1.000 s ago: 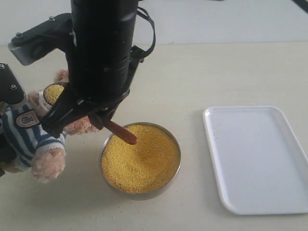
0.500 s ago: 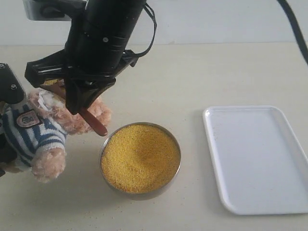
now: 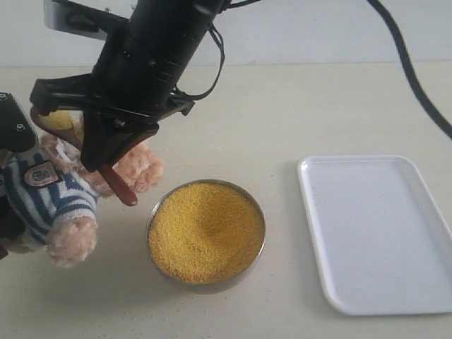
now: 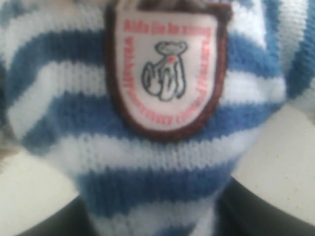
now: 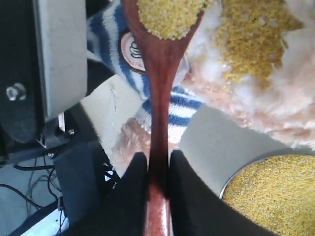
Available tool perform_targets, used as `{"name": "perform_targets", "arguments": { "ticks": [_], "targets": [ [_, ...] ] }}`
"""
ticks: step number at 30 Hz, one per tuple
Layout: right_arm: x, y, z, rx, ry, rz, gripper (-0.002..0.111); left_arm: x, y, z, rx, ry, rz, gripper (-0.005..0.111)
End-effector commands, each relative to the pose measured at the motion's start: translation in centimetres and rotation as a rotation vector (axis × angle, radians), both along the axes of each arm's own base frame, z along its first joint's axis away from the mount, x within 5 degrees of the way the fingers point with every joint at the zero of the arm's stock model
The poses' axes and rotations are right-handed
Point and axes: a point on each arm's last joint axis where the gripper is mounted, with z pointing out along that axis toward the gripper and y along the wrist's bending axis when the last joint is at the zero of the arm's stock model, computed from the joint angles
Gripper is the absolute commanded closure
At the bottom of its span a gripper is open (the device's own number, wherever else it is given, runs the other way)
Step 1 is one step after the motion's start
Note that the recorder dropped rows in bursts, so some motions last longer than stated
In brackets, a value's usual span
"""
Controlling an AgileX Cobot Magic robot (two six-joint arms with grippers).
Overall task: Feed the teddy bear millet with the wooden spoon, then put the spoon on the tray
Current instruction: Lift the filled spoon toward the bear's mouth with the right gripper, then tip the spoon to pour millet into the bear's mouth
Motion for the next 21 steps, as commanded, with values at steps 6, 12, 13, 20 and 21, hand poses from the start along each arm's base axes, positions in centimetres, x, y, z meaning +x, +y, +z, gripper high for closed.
{"name": "perform_targets", "arguments": {
  "ticks": [6, 12, 13, 20, 21],
  "targets": [
    [1.0, -1.8, -2.0, 0.076, 0.124, -0.014, 0.109, 0.0, -0.2, 0.2, -0.024, -0.033, 0.009, 0.103],
    [1.1, -2.4, -3.1, 0.176, 0.198, -0.004, 0.109, 0.1, -0.2, 0.2, -0.025, -0.036, 0.009, 0.103],
    [1.1, -2.5, -3.2, 0.182, 0.207, -0.007, 0.109, 0.1, -0.2, 0.2, -0.025, -0.036, 0.009, 0.103],
    [1.7, -2.9, -2.8, 0.258, 0.225, -0.025, 0.109, 0.1, -0.2, 0.2, -0.025, -0.039, 0.009, 0.103],
    [1.9, -3.0, -2.7, 0.268, 0.227, -0.031, 0.109, 0.1, -0.2, 0.2, -0.025, -0.039, 0.011, 0.103]
  ]
}}
